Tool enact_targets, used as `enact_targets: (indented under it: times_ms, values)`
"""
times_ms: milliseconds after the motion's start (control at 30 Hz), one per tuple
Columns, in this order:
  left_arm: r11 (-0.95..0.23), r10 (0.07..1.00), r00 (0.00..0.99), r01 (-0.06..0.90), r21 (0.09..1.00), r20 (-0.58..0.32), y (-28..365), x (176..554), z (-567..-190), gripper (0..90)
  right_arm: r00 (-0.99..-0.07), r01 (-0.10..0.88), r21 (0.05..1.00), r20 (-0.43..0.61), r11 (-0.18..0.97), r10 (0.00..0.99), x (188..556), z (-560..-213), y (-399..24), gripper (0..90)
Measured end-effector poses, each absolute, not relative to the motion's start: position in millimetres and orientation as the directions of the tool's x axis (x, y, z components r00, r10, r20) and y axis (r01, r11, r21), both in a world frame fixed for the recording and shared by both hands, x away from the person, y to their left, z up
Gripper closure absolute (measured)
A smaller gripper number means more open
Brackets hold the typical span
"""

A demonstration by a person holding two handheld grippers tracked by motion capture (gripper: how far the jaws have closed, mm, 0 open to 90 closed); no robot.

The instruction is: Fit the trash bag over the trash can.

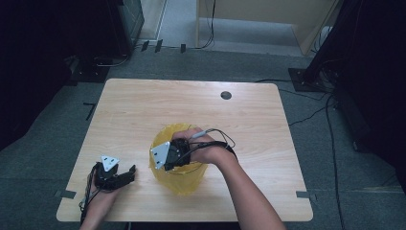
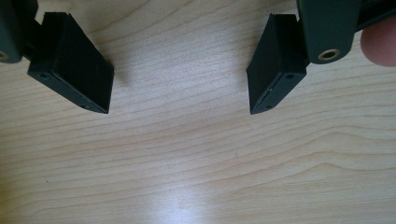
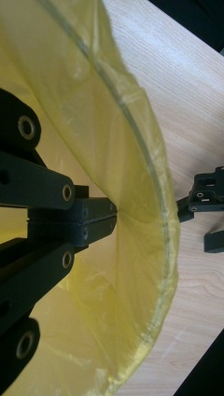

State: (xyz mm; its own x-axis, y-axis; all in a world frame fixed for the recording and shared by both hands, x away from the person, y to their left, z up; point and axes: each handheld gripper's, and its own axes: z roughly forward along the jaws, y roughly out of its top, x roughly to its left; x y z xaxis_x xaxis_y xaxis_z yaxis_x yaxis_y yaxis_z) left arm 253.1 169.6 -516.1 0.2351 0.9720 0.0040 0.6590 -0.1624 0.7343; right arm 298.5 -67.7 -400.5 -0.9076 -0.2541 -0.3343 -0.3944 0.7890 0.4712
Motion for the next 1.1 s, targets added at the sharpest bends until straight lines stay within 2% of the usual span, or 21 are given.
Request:
enact_targets:
  times_ms: [367, 533, 933, 1100]
  values:
    - [-0.161, 0.972, 0.233, 0.659, 0.735, 0.003, 169.6, 253.1, -516.1, 22.6, -0.923, -0.373, 0.475, -0.279, 0.797, -0.266, 300.5, -406.4, -64.7, 90.0]
    - [-0.160, 0.972, 0.233, 0.659, 0.735, 0.002, 169.7, 253.1, -516.1, 22.6, -0.908, -0.415, 0.419, -0.245, 0.808, -0.339, 297.7, -418.0, -62.3, 90.0]
    - [-0.158, 0.973, 0.231, 0.659, 0.736, 0.002, 169.5, 253.3, -516.2, 22.7, -0.888, -0.451, 0.446, -0.309, 0.773, -0.340, 293.1, -400.4, -67.1, 90.0]
    - [-0.157, 0.973, 0.230, 0.659, 0.736, 0.001, 169.5, 253.4, -516.2, 22.7, -0.886, -0.456, 0.408, -0.296, 0.791, -0.358, 292.9, -411.4, -64.4, 90.0]
